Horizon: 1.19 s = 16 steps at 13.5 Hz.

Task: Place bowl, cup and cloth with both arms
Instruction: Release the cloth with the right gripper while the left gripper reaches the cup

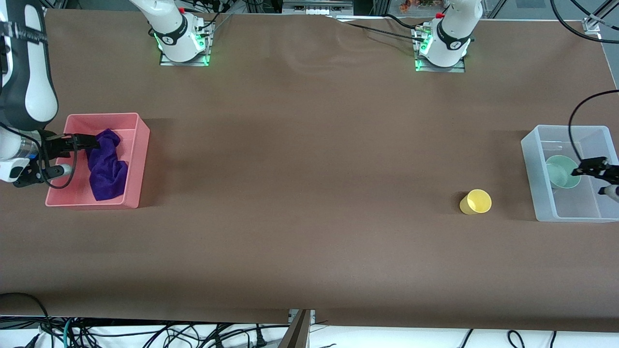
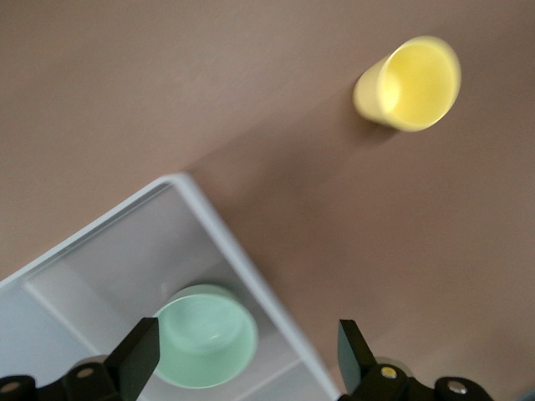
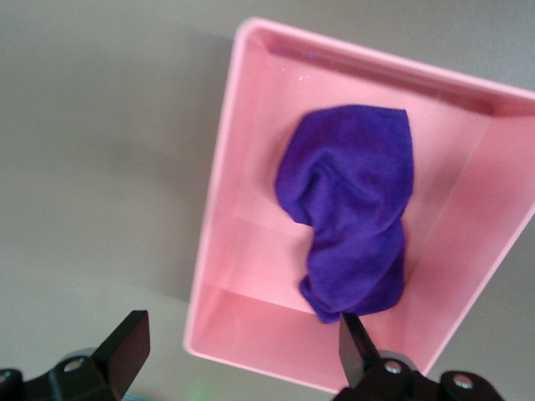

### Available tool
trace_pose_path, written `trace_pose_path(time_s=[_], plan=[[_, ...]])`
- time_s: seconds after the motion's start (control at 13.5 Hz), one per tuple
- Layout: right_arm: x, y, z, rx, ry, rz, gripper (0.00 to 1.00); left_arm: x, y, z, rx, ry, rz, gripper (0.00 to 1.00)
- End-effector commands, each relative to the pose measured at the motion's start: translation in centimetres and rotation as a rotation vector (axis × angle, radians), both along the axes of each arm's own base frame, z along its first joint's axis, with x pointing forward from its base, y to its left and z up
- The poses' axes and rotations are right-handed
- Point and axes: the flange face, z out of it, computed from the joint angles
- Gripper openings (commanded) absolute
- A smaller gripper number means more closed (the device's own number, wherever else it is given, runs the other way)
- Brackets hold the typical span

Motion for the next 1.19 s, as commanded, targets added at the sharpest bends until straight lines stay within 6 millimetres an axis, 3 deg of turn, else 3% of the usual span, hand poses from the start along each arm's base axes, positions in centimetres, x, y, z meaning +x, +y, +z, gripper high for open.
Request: trace_pose_path(time_s=[0.0, 0.22, 0.3, 0.45, 0.74, 0.97, 1.04, 1.11], plan=[[-0.3, 3.1, 3.4, 0.004, -0.004, -0.093, 1.00, 1.5, -6.1, -1.2, 0.041, 0.048, 0.070, 0.94], [0.6, 9.5, 7.1, -0.011, -0.068, -0.133, 1.00, 2.8, -11.9, -5.8, 0.064, 0.080, 0.131, 0.92], [1.0, 10.2, 8.5, -0.033, -0.093, -0.231, 1.00, 2.8, -13.4, -7.3, 0.079, 0.071, 0.157, 0.90], [1.5, 11.1, 11.9, -0.026, -0.158, -0.258, 1.00, 2.8, -13.8, -9.3, 0.082, 0.033, 0.171, 0.88], [-0.1, 11.4, 18.4, -0.017, -0.240, -0.253, 1.00, 2.9, -13.8, -13.7, 0.009, 0.034, 0.233, 0.81], [-1.4, 11.6, 19.3, -0.041, -0.206, -0.243, 1.00, 2.2, -14.0, -16.2, -0.047, 0.079, 0.273, 0.78], [-1.4, 11.5, 19.3, -0.060, -0.204, -0.236, 1.00, 2.1, -14.1, -16.5, -0.058, 0.084, 0.280, 0.62], [-1.6, 11.5, 19.5, -0.078, -0.207, -0.230, 1.00, 2.3, -14.1, -16.5, -0.057, 0.064, 0.278, 0.35]])
